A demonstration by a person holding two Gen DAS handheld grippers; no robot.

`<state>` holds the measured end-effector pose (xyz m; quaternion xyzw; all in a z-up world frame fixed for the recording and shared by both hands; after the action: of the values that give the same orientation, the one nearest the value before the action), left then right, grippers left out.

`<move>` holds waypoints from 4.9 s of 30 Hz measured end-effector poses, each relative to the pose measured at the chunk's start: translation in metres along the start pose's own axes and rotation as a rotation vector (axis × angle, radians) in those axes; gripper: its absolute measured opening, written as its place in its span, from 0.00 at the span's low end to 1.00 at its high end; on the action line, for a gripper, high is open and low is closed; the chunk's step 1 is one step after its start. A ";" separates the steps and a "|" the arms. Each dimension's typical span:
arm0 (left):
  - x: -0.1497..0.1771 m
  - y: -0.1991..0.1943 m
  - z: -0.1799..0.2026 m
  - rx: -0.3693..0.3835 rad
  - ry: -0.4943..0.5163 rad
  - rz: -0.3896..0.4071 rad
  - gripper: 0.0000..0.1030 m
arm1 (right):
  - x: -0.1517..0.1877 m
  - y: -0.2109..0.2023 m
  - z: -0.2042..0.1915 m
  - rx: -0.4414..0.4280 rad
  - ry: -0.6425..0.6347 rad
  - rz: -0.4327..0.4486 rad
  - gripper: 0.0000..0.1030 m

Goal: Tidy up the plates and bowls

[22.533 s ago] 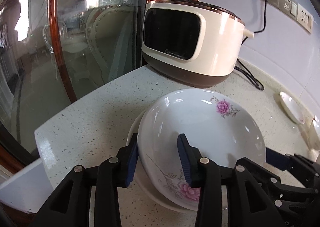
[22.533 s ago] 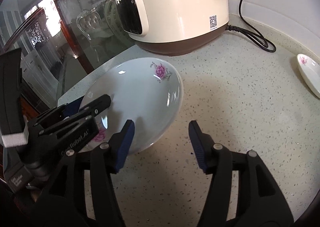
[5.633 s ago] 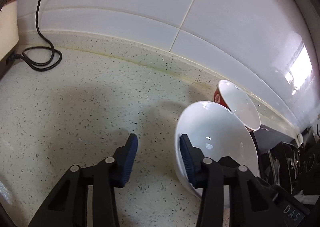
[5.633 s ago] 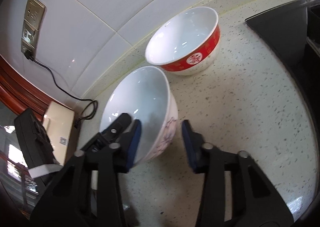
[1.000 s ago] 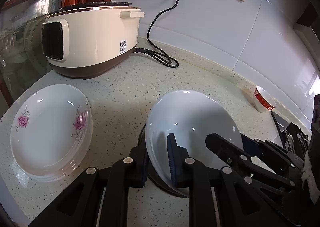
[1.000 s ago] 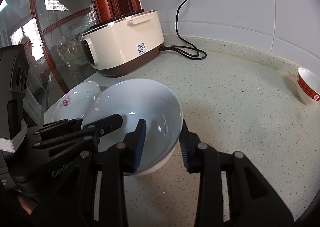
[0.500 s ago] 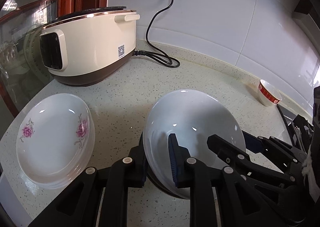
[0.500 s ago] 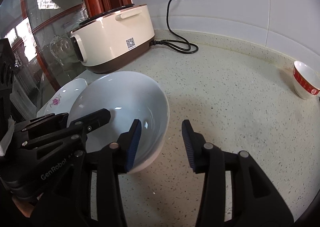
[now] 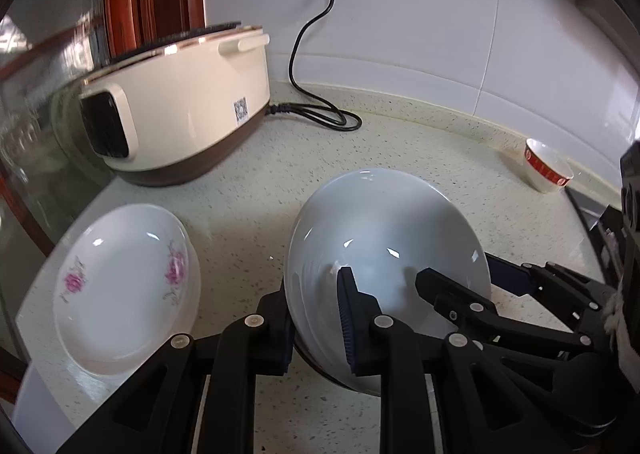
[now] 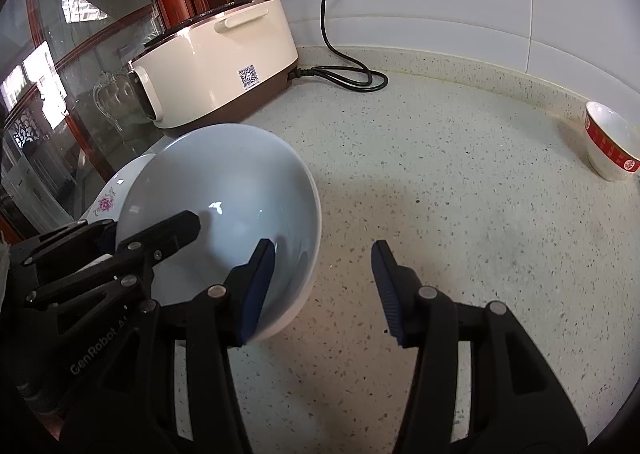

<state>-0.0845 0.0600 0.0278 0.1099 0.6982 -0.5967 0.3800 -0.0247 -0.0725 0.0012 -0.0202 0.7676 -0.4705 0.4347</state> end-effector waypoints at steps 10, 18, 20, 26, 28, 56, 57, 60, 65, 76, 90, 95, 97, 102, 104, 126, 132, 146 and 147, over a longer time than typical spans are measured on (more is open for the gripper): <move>-0.002 -0.001 -0.007 -0.075 0.006 0.041 0.39 | 0.000 0.002 0.001 -0.020 -0.001 -0.023 0.57; -0.009 -0.059 -0.004 -0.188 -0.064 0.395 1.00 | -0.019 -0.047 0.068 -0.152 0.304 0.191 0.79; -0.018 -0.055 0.004 -0.150 -0.047 0.369 1.00 | -0.022 -0.054 0.091 -0.138 0.371 0.218 0.80; -0.043 -0.028 0.054 0.025 -0.034 0.289 1.00 | -0.027 -0.065 0.138 -0.038 0.494 0.243 0.84; -0.054 -0.012 0.078 0.055 -0.021 0.249 1.00 | -0.030 -0.074 0.159 0.043 0.519 0.242 0.85; -0.115 0.133 0.225 0.427 -0.049 0.123 1.00 | -0.013 -0.079 0.287 0.203 0.860 0.332 0.85; -0.117 0.133 0.220 0.430 -0.068 0.124 1.00 | -0.015 -0.072 0.290 0.200 0.863 0.324 0.85; -0.120 0.136 0.206 0.386 -0.101 0.123 0.99 | -0.025 -0.046 0.299 0.165 0.888 0.270 0.84; -0.124 0.144 0.186 0.390 -0.174 0.100 0.99 | -0.031 -0.025 0.307 0.132 0.949 0.263 0.79; -0.126 0.147 0.190 0.552 -0.171 0.012 0.99 | -0.013 -0.032 0.299 0.099 0.913 0.129 0.33; -0.114 0.154 0.227 0.403 0.057 -0.237 0.89 | 0.010 -0.062 0.263 0.130 0.728 0.082 0.23; -0.102 0.160 0.229 0.411 0.072 -0.305 0.70 | 0.004 -0.063 0.258 0.130 0.741 0.062 0.23; -0.098 0.157 0.227 0.389 0.080 -0.301 0.70 | 0.004 -0.063 0.257 0.135 0.749 0.052 0.23; -0.086 0.141 0.227 0.381 0.121 -0.270 0.70 | 0.000 -0.067 0.244 0.233 0.700 0.044 0.25; -0.081 0.145 0.226 0.376 0.118 -0.272 0.68 | 0.002 -0.063 0.243 0.233 0.699 0.038 0.30; -0.080 0.138 0.230 0.377 0.103 -0.213 0.12 | 0.005 -0.056 0.233 0.195 0.694 -0.010 0.17; -0.079 0.130 0.224 0.367 0.100 -0.197 0.12 | 0.002 -0.058 0.228 0.180 0.680 -0.003 0.17; -0.075 0.095 0.180 0.356 0.030 -0.108 0.12 | -0.011 -0.065 0.190 0.082 0.599 0.032 0.17; -0.075 0.093 0.177 0.353 0.023 -0.103 0.12 | -0.012 -0.065 0.187 0.079 0.590 0.034 0.17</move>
<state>0.0939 -0.0551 0.0076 0.1459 0.5914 -0.7275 0.3158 0.0866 -0.2358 0.0238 0.1475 0.8420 -0.4783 0.2011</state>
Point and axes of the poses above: each gripper's, at about its wrist camera, not at the fingertips, and y roughly the way its jaws point, z to its right, x to its underside, the point moved 1 cm from there along y, roughly the way its jaws point, and after that the axes turned 4 degrees about -z, right-handed, at the moved point
